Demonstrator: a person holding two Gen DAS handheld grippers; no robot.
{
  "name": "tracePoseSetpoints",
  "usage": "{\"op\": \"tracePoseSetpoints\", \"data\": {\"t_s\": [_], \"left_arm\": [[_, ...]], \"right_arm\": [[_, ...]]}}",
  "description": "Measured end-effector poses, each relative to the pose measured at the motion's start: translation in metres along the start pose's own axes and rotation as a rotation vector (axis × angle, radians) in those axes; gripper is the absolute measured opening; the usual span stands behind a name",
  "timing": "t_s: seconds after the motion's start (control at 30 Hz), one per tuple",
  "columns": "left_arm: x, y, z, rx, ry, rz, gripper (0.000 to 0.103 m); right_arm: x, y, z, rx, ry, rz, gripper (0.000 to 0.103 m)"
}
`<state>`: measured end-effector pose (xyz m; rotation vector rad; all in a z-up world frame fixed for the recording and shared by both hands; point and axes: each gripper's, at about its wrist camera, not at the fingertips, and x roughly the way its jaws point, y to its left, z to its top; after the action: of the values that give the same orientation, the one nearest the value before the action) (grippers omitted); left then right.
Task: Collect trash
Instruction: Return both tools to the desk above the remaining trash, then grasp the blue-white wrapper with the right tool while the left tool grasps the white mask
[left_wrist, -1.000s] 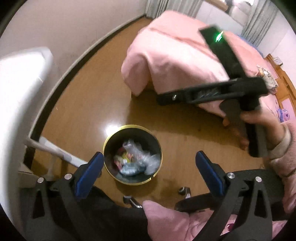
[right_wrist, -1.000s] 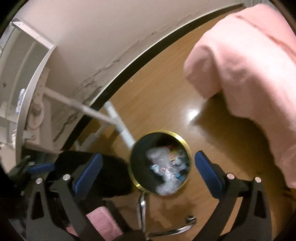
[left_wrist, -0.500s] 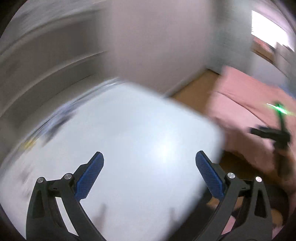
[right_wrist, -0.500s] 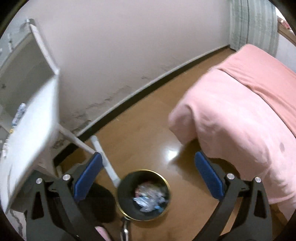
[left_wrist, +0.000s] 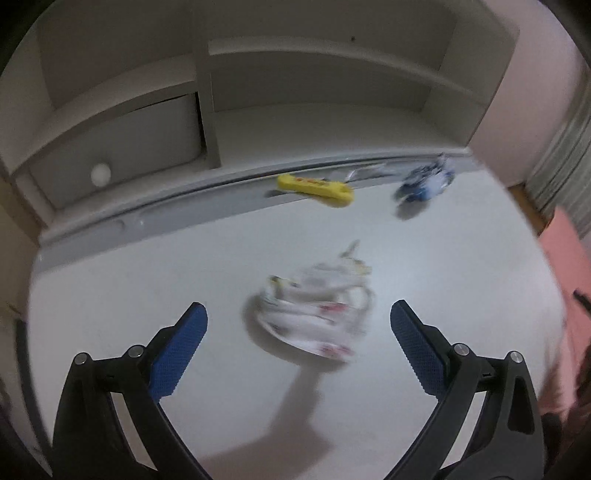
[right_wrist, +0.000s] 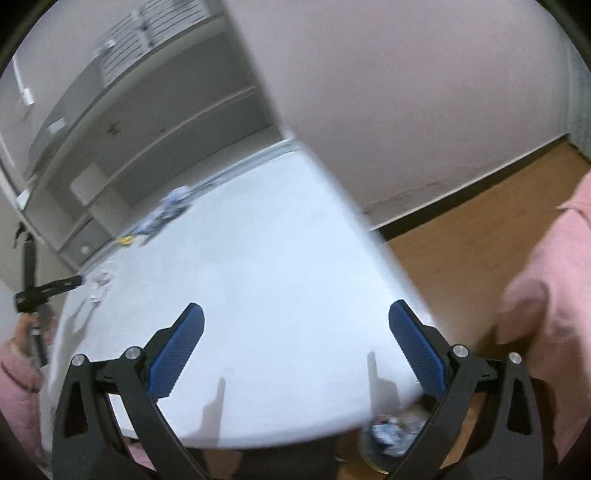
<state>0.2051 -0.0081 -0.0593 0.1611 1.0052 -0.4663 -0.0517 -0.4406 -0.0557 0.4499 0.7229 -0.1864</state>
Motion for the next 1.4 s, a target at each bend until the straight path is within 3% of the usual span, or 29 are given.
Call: {"op": "tracePoseSetpoints", "data": {"t_s": [0.1,0.17,0.27,0.3,0.33,0.37,0.43,0.47,0.63,0.77,0.83,0.97,1.07,1.17,1.27,1.4], "left_arm": [[0.018,-0.002,-0.002,0.043,0.013,0.000,0.087],[0.027,0.002,-0.005,0.054,0.014,0.004,0.087],[0.034,-0.001,-0.008,0.053,0.008,-0.029,0.079],[0.033,-0.004,-0.008,0.079,-0.013,-0.005,0.064],[0.034,-0.007,-0.008,0.105,-0.026,0.026,0.055],[0.035,-0.008,-0.007,0.117,-0.035,0.040,0.055],[0.036,-0.004,-0.003,0.105,-0.046,0.041,0.039],[0.037,-0.001,0.000,0.094,-0.054,0.048,0.036],[0.046,0.004,0.010,0.063,-0.117,0.098,0.033],[0.050,0.003,0.016,0.058,-0.120,0.059,0.033],[0.049,0.007,0.016,0.041,-0.124,0.030,0.033],[0.046,0.015,0.015,0.007,-0.130,-0.022,0.033],[0.042,0.022,0.012,-0.010,-0.134,-0.051,0.033],[0.039,0.028,0.008,-0.031,-0.137,-0.083,0.033],[0.039,0.023,0.005,-0.020,-0.137,-0.061,0.033],[0.040,0.019,0.006,-0.014,-0.136,-0.030,0.031]], "right_arm": [[0.017,0.036,0.013,-0.063,0.021,-0.002,0.097],[0.028,0.060,0.025,-0.101,0.037,0.003,0.097],[0.044,0.107,0.048,-0.203,0.057,0.010,0.097],[0.052,0.121,0.054,-0.235,0.061,0.007,0.097],[0.061,0.138,0.062,-0.269,0.067,0.010,0.097],[0.070,0.148,0.068,-0.288,0.071,0.014,0.097],[0.088,0.169,0.077,-0.325,0.078,0.024,0.097],[0.101,0.179,0.083,-0.326,0.083,0.028,0.097],[0.172,0.200,0.106,-0.146,0.103,0.024,0.097],[0.219,0.208,0.121,0.000,0.097,-0.047,0.097],[0.238,0.217,0.129,0.014,0.095,-0.106,0.097],[0.265,0.226,0.129,-0.047,0.140,-0.114,0.097],[0.261,0.223,0.120,-0.089,0.134,-0.124,0.095],[0.255,0.220,0.116,-0.136,0.133,-0.101,0.080],[0.253,0.226,0.116,-0.188,0.167,-0.024,0.036],[0.247,0.230,0.111,-0.228,0.191,-0.016,0.036]]}}
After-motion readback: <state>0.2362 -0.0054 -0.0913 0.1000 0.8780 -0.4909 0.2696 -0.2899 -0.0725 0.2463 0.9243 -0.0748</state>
